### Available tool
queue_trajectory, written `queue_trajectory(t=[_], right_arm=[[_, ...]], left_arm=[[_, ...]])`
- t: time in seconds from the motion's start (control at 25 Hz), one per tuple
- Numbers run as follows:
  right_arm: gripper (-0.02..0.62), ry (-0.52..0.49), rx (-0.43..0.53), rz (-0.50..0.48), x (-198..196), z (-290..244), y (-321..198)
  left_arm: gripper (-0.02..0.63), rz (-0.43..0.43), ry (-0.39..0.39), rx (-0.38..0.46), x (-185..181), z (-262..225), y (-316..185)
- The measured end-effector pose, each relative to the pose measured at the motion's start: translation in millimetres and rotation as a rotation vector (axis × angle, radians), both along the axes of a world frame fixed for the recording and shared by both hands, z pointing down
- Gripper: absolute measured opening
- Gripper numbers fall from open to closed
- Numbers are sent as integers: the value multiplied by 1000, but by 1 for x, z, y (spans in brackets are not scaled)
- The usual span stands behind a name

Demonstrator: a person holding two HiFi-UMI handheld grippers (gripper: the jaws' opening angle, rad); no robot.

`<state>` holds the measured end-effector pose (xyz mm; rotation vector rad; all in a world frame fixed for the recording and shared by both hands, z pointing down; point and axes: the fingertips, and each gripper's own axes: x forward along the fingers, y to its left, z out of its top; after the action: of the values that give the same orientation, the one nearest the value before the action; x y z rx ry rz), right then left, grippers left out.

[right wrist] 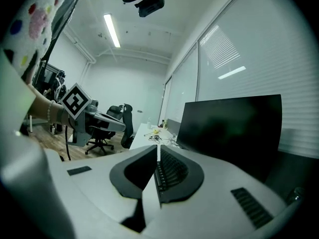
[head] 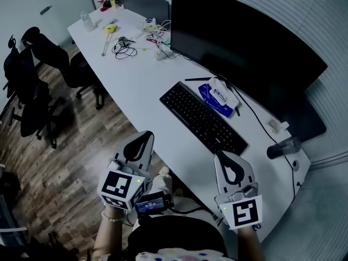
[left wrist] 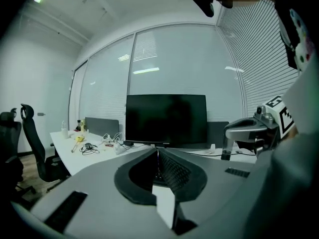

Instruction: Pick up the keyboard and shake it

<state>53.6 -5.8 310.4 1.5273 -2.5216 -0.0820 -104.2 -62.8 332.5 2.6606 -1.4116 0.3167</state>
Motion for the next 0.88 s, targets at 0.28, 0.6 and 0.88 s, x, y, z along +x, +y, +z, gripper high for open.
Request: queue_trajectory(t=[0.28,0.6,0.88], right_arm=[[43,-3,-42,83,15,13,-25],[43,4,-103,168,25,32,-51],[43,15,-147,229,30,49,-73]], left_arm=[[95,94,1,-100,10,31,-53],[163,183,-34,-235,20,85,-130],[190,252,-66,-354,30,136,-192]])
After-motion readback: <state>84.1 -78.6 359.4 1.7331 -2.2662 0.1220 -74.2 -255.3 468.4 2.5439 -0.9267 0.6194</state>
